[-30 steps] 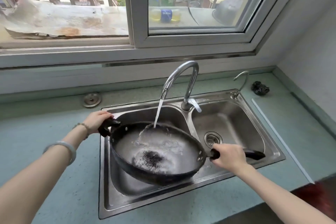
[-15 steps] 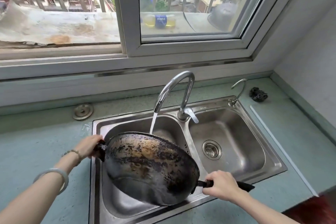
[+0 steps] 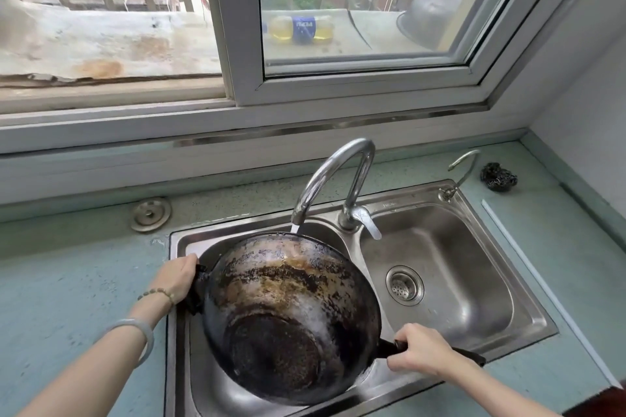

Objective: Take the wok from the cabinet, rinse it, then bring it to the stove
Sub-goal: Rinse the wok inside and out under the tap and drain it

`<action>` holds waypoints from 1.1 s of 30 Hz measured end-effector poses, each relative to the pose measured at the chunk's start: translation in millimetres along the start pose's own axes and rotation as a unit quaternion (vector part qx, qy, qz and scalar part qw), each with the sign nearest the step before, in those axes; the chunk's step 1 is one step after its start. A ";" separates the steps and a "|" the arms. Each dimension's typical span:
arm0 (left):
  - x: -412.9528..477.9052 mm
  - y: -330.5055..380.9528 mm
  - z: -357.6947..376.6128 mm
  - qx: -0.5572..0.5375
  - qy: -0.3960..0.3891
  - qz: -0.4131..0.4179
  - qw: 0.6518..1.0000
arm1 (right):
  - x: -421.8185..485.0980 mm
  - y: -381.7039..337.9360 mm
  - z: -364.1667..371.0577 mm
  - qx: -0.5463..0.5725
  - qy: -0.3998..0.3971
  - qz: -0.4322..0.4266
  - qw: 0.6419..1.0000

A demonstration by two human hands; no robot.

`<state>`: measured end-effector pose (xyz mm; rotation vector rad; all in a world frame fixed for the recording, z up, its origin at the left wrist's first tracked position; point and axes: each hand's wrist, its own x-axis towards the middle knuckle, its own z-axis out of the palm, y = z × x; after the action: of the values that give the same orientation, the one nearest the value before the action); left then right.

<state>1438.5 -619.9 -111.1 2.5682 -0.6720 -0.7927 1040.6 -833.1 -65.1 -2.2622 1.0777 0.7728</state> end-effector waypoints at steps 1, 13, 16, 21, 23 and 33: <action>3.2 -0.4 0.9 -0.018 0.010 0.008 1.000 | 1.9 -1.9 -3.6 0.010 -0.011 0.002 1.000; 68.1 -47.1 24.7 -0.267 0.092 -0.093 0.955 | 36.4 -21.4 -39.3 0.055 -0.068 0.007 0.996; 47.2 -14.6 11.4 -0.244 0.120 -0.100 0.957 | 44.3 -15.7 -34.6 0.053 -0.055 -0.001 0.997; 24.2 23.0 0.2 -0.164 0.136 -0.069 0.975 | 51.6 -4.7 -28.3 0.030 -0.041 -0.035 0.998; 27.1 21.7 1.3 -0.113 0.130 -0.063 0.983 | 53.8 1.4 -25.4 0.010 -0.028 -0.059 0.998; 35.8 14.7 10.1 0.036 0.079 -0.085 0.993 | 57.7 8.8 -16.7 -0.027 0.165 -0.089 0.982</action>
<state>1453.7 -653.2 -127.2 2.7467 -0.4456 -0.6182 1068.1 -878.7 -94.3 -2.5538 0.9841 0.3653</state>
